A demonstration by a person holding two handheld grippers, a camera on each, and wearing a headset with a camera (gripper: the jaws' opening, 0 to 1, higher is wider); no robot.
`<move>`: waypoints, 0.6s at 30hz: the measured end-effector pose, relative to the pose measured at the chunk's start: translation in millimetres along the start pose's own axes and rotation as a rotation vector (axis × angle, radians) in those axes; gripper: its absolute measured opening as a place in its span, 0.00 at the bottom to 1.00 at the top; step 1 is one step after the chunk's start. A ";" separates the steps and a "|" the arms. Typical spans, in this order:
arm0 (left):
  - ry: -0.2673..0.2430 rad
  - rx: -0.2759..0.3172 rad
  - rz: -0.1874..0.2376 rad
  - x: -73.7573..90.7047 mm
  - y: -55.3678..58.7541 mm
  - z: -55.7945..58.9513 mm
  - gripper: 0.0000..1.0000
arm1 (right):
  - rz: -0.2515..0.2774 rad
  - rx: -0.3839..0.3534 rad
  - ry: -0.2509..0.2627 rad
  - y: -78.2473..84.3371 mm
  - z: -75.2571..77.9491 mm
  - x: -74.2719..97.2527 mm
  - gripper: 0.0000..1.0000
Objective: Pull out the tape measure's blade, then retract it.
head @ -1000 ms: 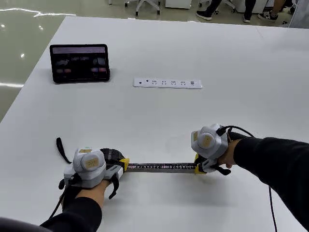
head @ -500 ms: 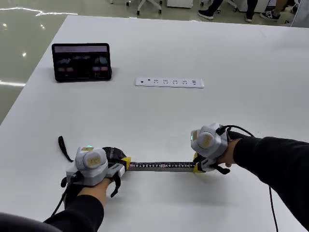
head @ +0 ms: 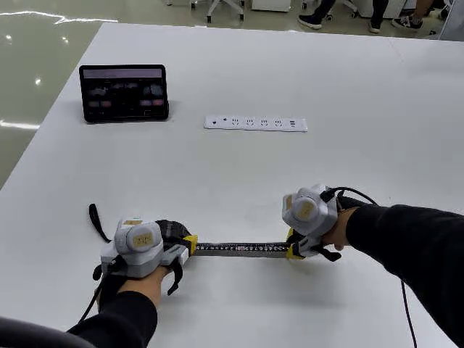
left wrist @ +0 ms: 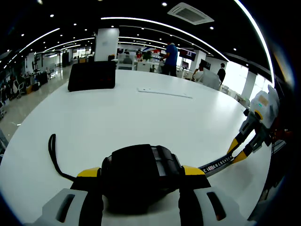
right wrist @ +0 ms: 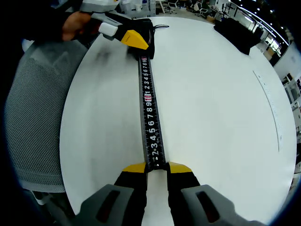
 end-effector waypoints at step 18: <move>0.000 0.004 -0.001 0.9 -0.9 1.2 0.61 | 0.018 -0.010 0.003 -11.9 -1.7 -4.5 0.11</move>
Point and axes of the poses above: the centre of the closed fingertips' face, and the gripper's own axes: x roughly backward along the fingers, z roughly to its right, y roughly out of its underside, the point moved 1 cm from there along x, roughly backward along the fingers, and after that the axes turned 12 degrees about y, right-handed, at the moved point
